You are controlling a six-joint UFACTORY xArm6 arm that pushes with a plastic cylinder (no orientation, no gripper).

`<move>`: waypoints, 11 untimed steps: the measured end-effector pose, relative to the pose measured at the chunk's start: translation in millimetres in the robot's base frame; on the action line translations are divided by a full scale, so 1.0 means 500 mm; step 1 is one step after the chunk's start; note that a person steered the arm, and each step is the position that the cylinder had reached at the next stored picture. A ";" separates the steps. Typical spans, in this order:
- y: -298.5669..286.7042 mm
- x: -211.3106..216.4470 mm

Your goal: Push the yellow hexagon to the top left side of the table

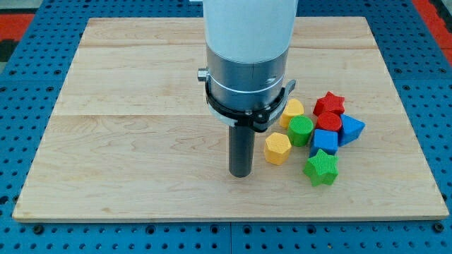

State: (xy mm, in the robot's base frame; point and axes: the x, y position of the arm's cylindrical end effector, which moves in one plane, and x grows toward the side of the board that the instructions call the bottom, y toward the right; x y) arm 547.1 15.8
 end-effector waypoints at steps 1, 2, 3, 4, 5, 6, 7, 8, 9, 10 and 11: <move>0.000 0.008; 0.007 0.007; 0.122 0.012; 0.125 0.001; 0.126 -0.020; 0.139 -0.028; 0.156 -0.056; 0.074 -0.116; 0.073 -0.239; 0.020 -0.367; 0.086 -0.341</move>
State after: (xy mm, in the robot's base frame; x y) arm 376.7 58.7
